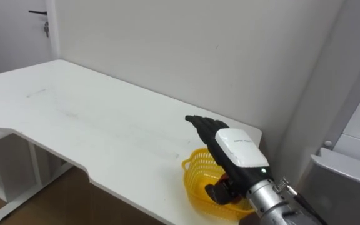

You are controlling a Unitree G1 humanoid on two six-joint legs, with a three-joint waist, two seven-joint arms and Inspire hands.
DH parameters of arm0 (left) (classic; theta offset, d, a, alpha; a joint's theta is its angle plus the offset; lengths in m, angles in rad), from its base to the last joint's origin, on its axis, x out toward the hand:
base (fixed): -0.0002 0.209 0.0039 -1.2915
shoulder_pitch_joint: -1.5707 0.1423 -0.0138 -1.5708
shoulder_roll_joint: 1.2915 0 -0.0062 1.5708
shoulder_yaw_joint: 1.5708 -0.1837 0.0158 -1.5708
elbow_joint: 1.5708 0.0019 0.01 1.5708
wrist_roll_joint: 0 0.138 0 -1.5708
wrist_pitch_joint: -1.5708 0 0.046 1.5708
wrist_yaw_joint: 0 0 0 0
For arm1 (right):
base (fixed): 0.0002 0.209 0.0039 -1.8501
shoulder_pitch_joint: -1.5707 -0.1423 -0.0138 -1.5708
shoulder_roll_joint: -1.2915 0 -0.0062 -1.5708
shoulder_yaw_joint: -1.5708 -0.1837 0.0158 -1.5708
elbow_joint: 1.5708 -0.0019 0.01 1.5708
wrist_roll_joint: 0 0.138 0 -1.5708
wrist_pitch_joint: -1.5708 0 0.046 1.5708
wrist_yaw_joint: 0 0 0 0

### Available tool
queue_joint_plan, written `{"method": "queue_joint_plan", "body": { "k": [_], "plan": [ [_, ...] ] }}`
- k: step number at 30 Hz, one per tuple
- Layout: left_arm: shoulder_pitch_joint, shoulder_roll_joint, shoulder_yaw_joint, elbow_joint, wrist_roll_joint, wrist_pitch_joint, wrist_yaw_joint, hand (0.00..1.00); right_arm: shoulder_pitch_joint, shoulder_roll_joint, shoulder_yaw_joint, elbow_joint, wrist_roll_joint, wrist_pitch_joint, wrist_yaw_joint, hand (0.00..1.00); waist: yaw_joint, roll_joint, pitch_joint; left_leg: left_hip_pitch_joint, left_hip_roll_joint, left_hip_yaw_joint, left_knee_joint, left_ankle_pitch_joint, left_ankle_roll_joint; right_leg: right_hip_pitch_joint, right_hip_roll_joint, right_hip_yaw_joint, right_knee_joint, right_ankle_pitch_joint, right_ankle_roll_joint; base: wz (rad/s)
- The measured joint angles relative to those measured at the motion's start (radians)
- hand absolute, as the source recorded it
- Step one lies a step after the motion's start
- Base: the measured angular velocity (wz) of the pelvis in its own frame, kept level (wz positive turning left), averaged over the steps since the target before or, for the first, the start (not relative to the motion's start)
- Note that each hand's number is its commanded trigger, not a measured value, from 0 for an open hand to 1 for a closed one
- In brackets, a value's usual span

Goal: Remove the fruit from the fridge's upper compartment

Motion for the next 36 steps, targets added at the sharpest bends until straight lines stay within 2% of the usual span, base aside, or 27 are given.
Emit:
{"method": "queue_joint_plan", "body": {
  "k": [4, 8, 11, 13, 14, 18, 20, 23, 25, 26, 29, 32, 36],
  "plan": [
    [0.001, -0.002, 0.001, 0.001, 0.003, 0.000, 0.001, 0.00, 0.000, 0.002, -0.012, -0.006, 0.017, 0.000, 0.000, 0.00, -0.012, 0.012, -0.0024, 0.005, 0.000, 0.003, -0.001, 0.000, 0.000, 0.000, 0.000, 0.007, 0.000, 0.000, 0.000, -0.01],
    [0.005, -0.025, 0.001, 0.001, 0.002, 0.000, 0.012, 0.00, 0.001, 0.006, -0.030, -0.062, 0.026, -0.001, 0.000, 0.00, -0.028, 0.042, -0.0039, 0.010, 0.003, 0.027, -0.005, 0.002, 0.003, -0.001, 0.000, 0.057, 0.000, 0.000, 0.000, -0.15],
    [0.005, -0.029, 0.000, 0.002, -0.007, -0.001, 0.018, 0.00, 0.004, 0.011, -0.042, -0.071, 0.056, 0.000, 0.000, 0.00, -0.048, 0.054, -0.0081, 0.018, 0.004, 0.036, -0.008, 0.003, 0.004, 0.000, 0.000, 0.081, 0.000, 0.000, -0.001, -0.09],
    [0.004, -0.029, 0.000, 0.003, -0.019, -0.001, 0.022, 0.00, 0.017, 0.011, -0.042, -0.104, 0.070, 0.000, 0.000, 0.00, -0.054, 0.059, -0.0060, 0.022, 0.006, 0.047, -0.013, 0.003, 0.005, -0.001, 0.000, 0.090, 0.001, 0.001, -0.001, -0.16],
    [0.003, -0.029, -0.001, 0.003, -0.036, -0.002, 0.023, 0.00, 0.034, 0.010, -0.042, -0.138, 0.077, 0.000, 0.002, 0.00, -0.068, 0.062, -0.0068, 0.023, 0.008, 0.057, -0.014, 0.003, 0.005, -0.006, 0.000, 0.109, 0.001, 0.001, -0.002, -0.17],
    [0.000, -0.039, -0.004, 0.005, -0.052, -0.013, 0.033, 0.00, 0.116, 0.011, -0.043, -0.249, 0.135, -0.012, 0.019, 0.00, -0.095, 0.077, -0.0054, 0.022, 0.008, 0.074, -0.017, 0.003, 0.008, -0.017, 0.000, 0.138, 0.001, 0.004, -0.006, -0.16],
    [0.001, -0.042, -0.018, 0.007, -0.053, -0.020, 0.041, 0.00, 0.210, 0.014, -0.043, -0.328, 0.173, -0.012, 0.038, 0.00, -0.115, 0.094, -0.0091, 0.023, 0.009, 0.085, -0.018, 0.001, 0.011, -0.021, -0.002, 0.150, 0.001, 0.005, -0.006, -0.13],
    [0.000, -0.044, -0.020, 0.007, -0.053, -0.027, 0.054, 0.00, 0.285, 0.021, -0.045, -0.375, 0.190, -0.011, 0.056, 0.00, -0.137, 0.113, -0.0096, 0.023, 0.017, 0.110, -0.020, 0.001, 0.012, -0.034, -0.002, 0.169, 0.009, 0.007, -0.008, -0.22],
    [0.001, -0.044, -0.020, 0.012, -0.053, -0.038, 0.058, 0.00, 0.309, 0.027, -0.049, -0.396, 0.192, -0.011, 0.066, 0.00, -0.155, 0.127, -0.0062, 0.022, 0.022, 0.121, -0.021, 0.001, 0.011, -0.043, 0.000, 0.184, 0.018, 0.007, -0.009, -0.25],
    [-0.001, -0.048, -0.022, 0.019, -0.055, -0.042, 0.058, 0.00, 0.325, 0.028, -0.061, -0.415, 0.195, -0.014, 0.074, 0.00, -0.167, 0.136, -0.0102, 0.026, 0.024, 0.132, -0.021, 0.001, 0.011, -0.047, 0.002, 0.200, 0.017, 0.008, -0.010, -0.21],
    [0.000, -0.055, -0.032, 0.044, -0.083, -0.053, 0.058, 0.00, 0.381, 0.044, -0.091, -0.464, 0.203, -0.040, 0.074, 0.00, -0.186, 0.152, -0.0107, 0.041, 0.028, 0.156, -0.030, 0.000, 0.012, -0.044, 0.003, 0.222, 0.020, 0.009, -0.011, -0.21],
    [0.006, -0.059, -0.044, 0.050, -0.094, -0.055, 0.058, 0.00, 0.406, 0.055, -0.109, -0.482, 0.203, -0.079, 0.068, 0.00, -0.213, 0.156, -0.0102, 0.053, 0.032, 0.169, -0.036, 0.000, 0.012, -0.041, 0.004, 0.236, 0.020, 0.009, -0.012, -0.17],
    [0.005, -0.066, -0.042, 0.043, -0.094, -0.067, 0.056, 0.00, 0.436, 0.067, -0.163, -0.506, 0.204, -0.093, 0.061, 0.00, -0.235, 0.151, -0.0134, 0.053, 0.035, 0.184, -0.035, 0.000, 0.012, -0.043, 0.005, 0.247, 0.014, 0.009, -0.012, -0.06]
  ]
}}
